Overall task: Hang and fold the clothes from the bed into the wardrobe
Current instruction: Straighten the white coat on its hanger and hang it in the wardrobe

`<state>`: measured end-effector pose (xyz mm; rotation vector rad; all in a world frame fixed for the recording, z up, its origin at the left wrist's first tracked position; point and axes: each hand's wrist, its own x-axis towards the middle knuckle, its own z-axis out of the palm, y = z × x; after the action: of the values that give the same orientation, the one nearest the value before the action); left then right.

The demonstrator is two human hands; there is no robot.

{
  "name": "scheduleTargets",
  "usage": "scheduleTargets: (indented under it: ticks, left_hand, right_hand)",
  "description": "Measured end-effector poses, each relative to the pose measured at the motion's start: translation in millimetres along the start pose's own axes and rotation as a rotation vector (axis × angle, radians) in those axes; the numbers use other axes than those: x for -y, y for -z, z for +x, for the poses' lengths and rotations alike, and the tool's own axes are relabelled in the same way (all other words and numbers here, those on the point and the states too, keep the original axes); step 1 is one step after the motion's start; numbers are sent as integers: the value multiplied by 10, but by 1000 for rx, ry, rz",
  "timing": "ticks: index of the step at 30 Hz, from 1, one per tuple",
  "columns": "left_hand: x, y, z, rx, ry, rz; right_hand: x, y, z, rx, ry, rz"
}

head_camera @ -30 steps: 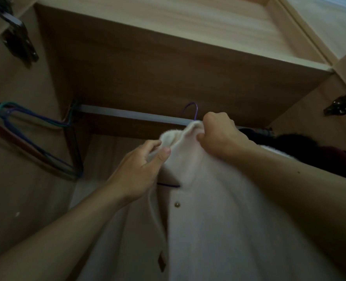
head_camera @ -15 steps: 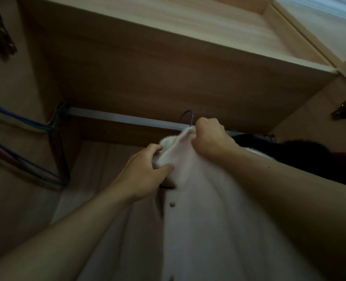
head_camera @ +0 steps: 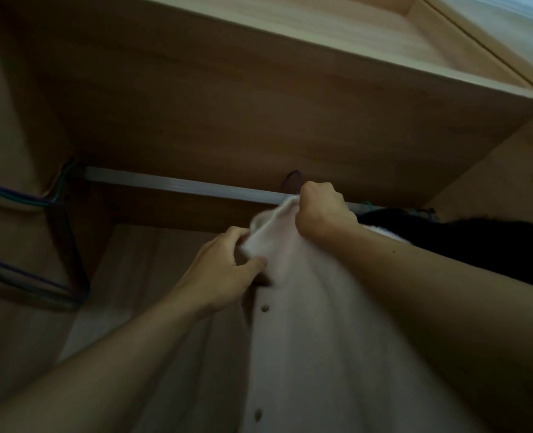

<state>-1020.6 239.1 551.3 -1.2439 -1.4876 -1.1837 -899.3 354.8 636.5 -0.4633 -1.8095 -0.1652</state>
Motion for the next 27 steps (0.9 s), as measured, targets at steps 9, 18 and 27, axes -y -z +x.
scheduleTargets:
  ticks: [9, 18, 27]
  left_hand:
    - [185, -234, 97, 14, 29, -12]
    - [339, -340, 39, -6, 44, 36]
    - [241, -413, 40, 20, -105, 160]
  right_hand:
    - [-29, -375, 94, 16, -6, 25]
    - [-114, -506, 51, 8, 21, 0]
    - [-196, -492, 100, 45, 73, -31]
